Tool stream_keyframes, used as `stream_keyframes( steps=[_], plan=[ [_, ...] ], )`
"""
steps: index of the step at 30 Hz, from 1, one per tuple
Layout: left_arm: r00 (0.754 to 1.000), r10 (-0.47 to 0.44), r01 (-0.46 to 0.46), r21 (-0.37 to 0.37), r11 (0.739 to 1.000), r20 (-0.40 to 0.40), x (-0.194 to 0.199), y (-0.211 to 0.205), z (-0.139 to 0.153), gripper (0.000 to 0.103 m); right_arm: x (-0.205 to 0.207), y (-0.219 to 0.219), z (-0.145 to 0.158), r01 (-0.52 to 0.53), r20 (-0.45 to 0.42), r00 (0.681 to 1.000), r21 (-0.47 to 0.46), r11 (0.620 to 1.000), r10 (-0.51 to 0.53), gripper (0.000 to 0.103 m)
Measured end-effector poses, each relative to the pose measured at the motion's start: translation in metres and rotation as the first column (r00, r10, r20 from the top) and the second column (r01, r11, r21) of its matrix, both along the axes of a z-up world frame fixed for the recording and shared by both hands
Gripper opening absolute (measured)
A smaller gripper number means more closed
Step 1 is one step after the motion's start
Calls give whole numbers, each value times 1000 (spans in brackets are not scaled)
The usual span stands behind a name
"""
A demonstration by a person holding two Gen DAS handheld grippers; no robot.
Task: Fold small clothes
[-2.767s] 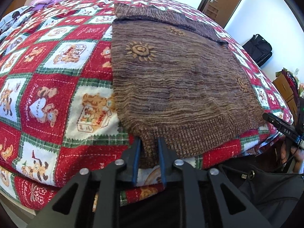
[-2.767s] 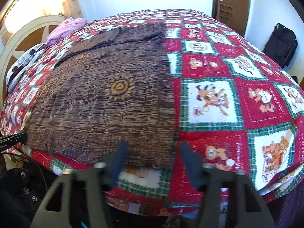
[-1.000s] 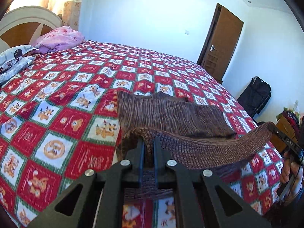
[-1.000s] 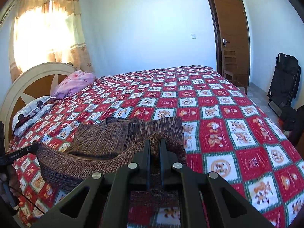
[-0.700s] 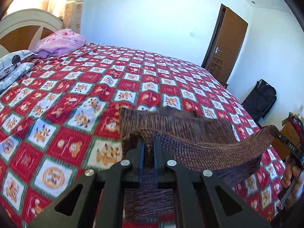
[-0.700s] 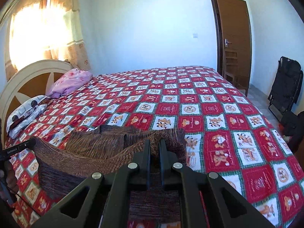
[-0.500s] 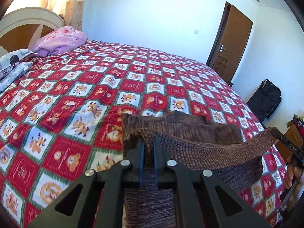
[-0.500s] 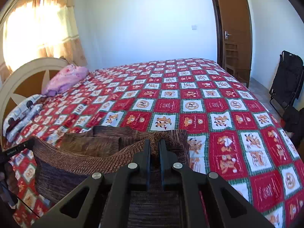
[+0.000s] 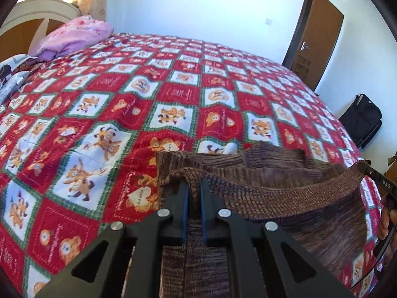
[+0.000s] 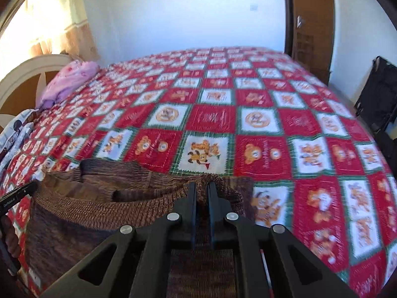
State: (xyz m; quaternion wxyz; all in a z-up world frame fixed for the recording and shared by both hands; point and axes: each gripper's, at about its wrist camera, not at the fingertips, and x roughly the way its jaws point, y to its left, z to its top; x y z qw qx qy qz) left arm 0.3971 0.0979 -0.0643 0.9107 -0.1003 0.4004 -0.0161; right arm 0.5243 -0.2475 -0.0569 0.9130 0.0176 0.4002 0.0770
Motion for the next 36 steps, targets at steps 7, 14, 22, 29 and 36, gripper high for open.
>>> stream_keyframes(
  steps=[7,14,22,29,36],
  plan=[
    [997,70,-71,66,995,11,8,16,2,13,20,-13,-4,15,-1,1000,98,995,-15,66],
    [992,-127,129,298,946,-25,-39,-24,-8,59,-32,40,-18,-272,-158,941,176,946,300,66],
    [991,-112,132,439,889,-70,-2,-47,-24,61,-12,97,-37,-347,-201,918,8,938,341,66],
    [999,54,-51,431,901,6,35,-15,-1,65,25,69,8,-191,-35,981,21,981,192,66],
    [997,74,-67,419,905,1,13,-5,-3,74,-9,32,2,-206,-4,978,51,977,207,66]
  ],
)
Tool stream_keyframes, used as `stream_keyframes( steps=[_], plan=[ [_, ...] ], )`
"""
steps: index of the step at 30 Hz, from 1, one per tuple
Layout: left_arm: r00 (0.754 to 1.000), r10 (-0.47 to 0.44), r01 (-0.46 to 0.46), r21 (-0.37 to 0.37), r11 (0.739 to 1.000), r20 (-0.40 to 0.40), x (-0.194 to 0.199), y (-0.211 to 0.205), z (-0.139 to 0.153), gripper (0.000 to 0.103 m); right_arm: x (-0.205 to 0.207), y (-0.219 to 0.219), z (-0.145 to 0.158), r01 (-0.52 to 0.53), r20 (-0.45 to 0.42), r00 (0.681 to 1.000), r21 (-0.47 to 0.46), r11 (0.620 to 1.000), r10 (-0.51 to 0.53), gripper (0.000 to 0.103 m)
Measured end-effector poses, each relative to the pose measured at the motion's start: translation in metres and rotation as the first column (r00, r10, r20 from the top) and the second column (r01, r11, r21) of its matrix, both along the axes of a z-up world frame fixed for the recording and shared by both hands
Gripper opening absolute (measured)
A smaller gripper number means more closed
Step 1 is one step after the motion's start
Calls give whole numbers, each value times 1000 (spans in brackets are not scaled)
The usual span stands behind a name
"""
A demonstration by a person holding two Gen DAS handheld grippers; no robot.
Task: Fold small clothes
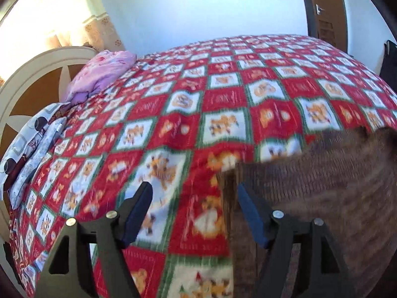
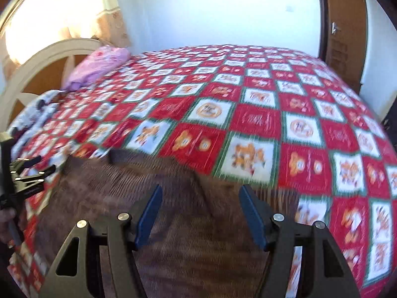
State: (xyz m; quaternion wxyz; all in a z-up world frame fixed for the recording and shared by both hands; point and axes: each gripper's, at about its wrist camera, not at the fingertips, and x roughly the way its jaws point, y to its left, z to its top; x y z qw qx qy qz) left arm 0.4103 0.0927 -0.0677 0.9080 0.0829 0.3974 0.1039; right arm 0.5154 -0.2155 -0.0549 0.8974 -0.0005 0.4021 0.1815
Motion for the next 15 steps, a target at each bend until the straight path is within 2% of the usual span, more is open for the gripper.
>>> stream_keyframes(
  steps=[2,6,7,10,12,14,15],
  plan=[
    [999,-28,28,-20,999,-17,-15,-5,-4,74,-10,-3,-9,-56,-36,998,11,998,56,66],
    [997,-70,69,-33,997,-37,-34,-21,-14,74,-13,2,-29,-153,-86,985,-38,987,149,66],
    [996,-78,77,-39,996,-44,-35,-24,-16,74,-11,1,-32,-149,-87,986,-58,987,143,66],
    [996,-72,71,-21,997,-58,-33,-29,-24,74,16,-17,-29,17,-48,999,-132,991,-23,66],
    [997,-56,55,-27,998,-59,-33,-28,-27,74,30,-39,-17,186,41,982,-154,970,-182,66],
    [997,-45,43,-43,998,-57,-34,-26,-27,74,36,-60,-6,281,56,959,-87,956,-277,66],
    [997,-44,41,-44,998,-57,-35,-26,-27,74,34,-67,-3,275,33,961,-26,961,-274,66]
  ],
)
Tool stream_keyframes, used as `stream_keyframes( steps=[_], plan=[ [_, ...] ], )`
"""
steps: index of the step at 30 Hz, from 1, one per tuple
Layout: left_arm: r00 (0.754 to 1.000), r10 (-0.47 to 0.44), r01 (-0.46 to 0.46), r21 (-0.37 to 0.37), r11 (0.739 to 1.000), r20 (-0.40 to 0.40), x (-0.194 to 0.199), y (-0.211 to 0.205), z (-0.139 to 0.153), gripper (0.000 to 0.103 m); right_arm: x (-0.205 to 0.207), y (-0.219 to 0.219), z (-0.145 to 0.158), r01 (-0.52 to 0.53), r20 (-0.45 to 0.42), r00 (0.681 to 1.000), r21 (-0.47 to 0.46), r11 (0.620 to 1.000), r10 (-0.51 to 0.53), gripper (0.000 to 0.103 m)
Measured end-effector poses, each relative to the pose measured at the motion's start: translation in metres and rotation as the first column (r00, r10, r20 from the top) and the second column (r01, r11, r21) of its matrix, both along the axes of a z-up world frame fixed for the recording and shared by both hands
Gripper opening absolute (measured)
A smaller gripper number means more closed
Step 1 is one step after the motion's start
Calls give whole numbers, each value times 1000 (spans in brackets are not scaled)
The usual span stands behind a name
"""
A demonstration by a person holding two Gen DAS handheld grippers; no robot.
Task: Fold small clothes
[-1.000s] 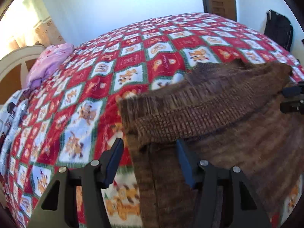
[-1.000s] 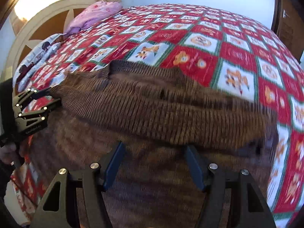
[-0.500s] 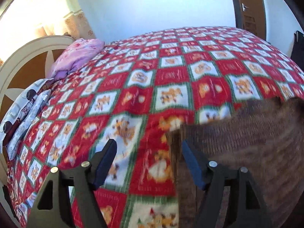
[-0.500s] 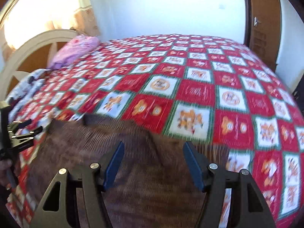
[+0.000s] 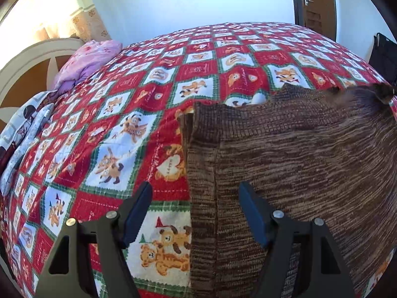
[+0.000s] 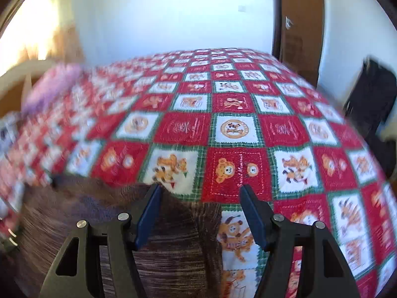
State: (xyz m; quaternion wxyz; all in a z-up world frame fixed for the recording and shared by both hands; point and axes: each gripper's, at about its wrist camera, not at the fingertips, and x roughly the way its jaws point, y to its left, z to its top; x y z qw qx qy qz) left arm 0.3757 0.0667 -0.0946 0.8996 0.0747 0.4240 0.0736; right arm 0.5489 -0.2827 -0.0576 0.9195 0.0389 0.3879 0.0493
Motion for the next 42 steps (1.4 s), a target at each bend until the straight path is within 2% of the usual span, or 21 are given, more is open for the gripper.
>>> stream_keyframes(
  steps=[2,5,9,12,15,17,19,22,25,26,27,31,37,39,42],
  plan=[
    [1000,-4,4,0,1000,1,-4,0,1,74,-12,2,5,-57,9,998,59,997,57,66],
    [1000,-15,15,18,1000,11,-13,-1,1,74,-34,21,3,-170,-4,985,35,985,170,66],
    [1000,-16,16,23,1000,15,-27,3,1,74,-79,32,-10,-226,-70,972,7,974,225,66],
    [999,-21,21,3,1000,31,-44,11,7,74,-112,13,-17,-191,-103,977,-18,981,188,66],
    [999,-24,23,15,1000,44,-56,17,8,74,-130,-11,-18,-144,-124,982,-13,989,141,65],
    [999,-24,23,5,1000,46,-64,21,8,74,-139,-26,-18,-121,-127,985,-13,993,118,53],
    [999,-23,23,3,1000,48,-68,23,9,74,-147,-34,-23,-117,-150,982,-6,993,115,48],
    [999,-12,12,-5,1000,51,-70,24,7,74,-154,-36,-29,-132,-169,977,7,991,131,47],
    [999,-6,6,-16,1000,50,-72,24,5,74,-161,-28,-33,-176,-183,967,18,984,176,23],
    [999,-5,5,-10,1000,50,-72,23,4,74,-162,-24,-35,-185,-193,964,18,982,185,18],
    [999,-6,6,-5,1000,48,-73,23,2,74,-164,-21,-38,-194,-204,960,11,981,192,8],
    [999,-19,18,9,1000,42,-77,20,-3,75,-178,-11,-38,-222,-216,954,-33,974,210,5],
    [999,-20,20,5,1000,44,-82,24,-2,76,-196,-19,-35,-211,-216,958,-79,974,190,4],
    [999,-21,21,10,1000,40,-82,25,-4,76,-190,-21,-46,-203,-245,953,-74,976,180,4],
    [999,-20,19,18,1000,43,-82,24,-4,77,-186,-21,-43,-192,-246,954,-61,979,172,6]
  ],
)
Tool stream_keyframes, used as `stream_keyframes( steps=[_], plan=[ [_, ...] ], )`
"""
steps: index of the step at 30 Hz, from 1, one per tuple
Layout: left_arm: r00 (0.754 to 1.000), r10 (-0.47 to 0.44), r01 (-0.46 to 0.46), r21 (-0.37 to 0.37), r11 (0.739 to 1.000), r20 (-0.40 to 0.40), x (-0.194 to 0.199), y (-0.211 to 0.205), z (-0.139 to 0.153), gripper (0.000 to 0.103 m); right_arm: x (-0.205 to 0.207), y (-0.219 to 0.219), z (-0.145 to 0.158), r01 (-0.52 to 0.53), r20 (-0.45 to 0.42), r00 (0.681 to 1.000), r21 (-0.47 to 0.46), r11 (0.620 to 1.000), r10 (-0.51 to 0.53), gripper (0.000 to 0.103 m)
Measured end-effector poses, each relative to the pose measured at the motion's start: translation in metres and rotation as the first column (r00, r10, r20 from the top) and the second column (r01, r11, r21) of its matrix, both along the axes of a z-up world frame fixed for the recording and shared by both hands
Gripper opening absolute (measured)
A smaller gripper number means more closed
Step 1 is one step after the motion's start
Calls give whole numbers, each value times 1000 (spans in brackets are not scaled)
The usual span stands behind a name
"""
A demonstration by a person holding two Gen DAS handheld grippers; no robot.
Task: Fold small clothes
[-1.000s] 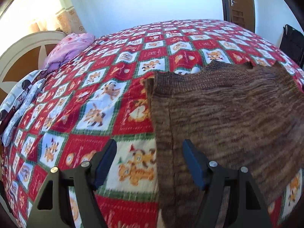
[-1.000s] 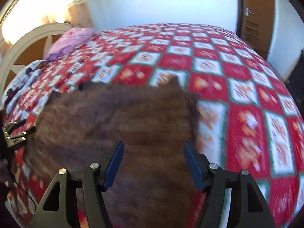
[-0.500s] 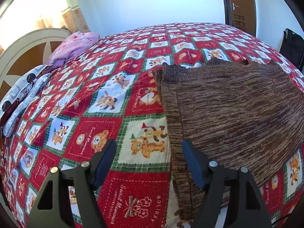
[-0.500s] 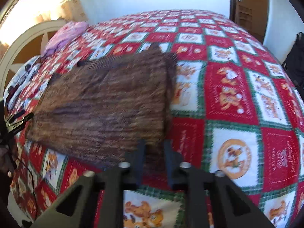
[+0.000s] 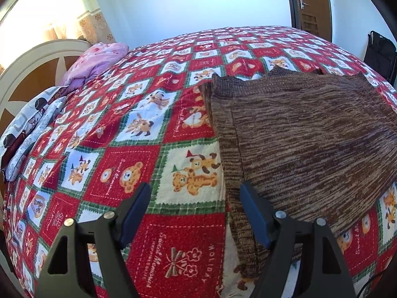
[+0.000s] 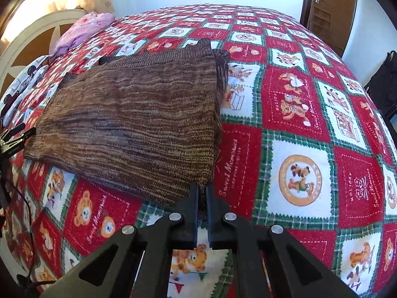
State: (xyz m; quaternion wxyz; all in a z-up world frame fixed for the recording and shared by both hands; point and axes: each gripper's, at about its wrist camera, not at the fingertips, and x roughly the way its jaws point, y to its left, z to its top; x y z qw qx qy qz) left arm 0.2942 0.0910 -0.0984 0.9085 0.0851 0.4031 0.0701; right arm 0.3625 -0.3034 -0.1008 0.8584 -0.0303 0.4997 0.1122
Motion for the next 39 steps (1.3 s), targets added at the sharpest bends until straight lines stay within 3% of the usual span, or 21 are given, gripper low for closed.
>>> stream_keyframes(
  steps=[1,4,5,8,12,15,17,19,23,25,29,32,36,39],
  plan=[
    [1000,-1,1,1,1000,1,0,0,1,77,-1,0,3,10,1,1000,-1,1000,-10,12],
    [1000,-6,6,11,1000,7,-4,0,3,77,-6,9,17,38,83,996,-108,993,-29,72],
    [1000,-8,8,14,1000,9,-6,1,2,77,-10,15,26,31,133,991,-99,995,-18,72],
    [1000,-8,8,11,1000,3,-8,4,-2,77,-10,35,41,-46,177,983,-27,999,50,72],
    [1000,0,0,4,1000,2,-9,4,-4,77,1,77,34,-131,186,974,-3,991,130,72],
    [1000,4,-4,0,1000,6,-11,4,-5,78,13,96,10,-135,119,984,10,991,133,72],
    [1000,6,-6,1,1000,7,-14,5,-8,83,12,106,-12,-138,41,989,-43,989,140,72],
    [1000,0,0,-4,1000,6,-18,6,-9,83,-2,106,-15,-139,48,988,-79,987,143,72],
    [1000,-12,12,-22,1000,12,-23,9,-11,84,-11,109,-10,-163,-20,987,-117,980,161,72],
    [1000,-7,8,-29,1000,14,-22,9,-11,86,-10,116,-4,-172,7,985,-116,978,174,72],
    [1000,5,-5,-22,1000,18,-21,9,-11,88,0,139,12,-194,102,976,0,981,193,72],
    [1000,9,-8,-29,1000,18,-22,10,-11,89,13,162,8,-194,119,975,48,980,188,72],
    [1000,12,-11,-39,999,16,-22,12,-12,90,12,186,-16,-211,74,975,18,977,209,72],
    [1000,11,-11,-47,999,18,-22,13,-12,90,-7,188,-22,-217,122,968,-30,976,220,72]
  ],
)
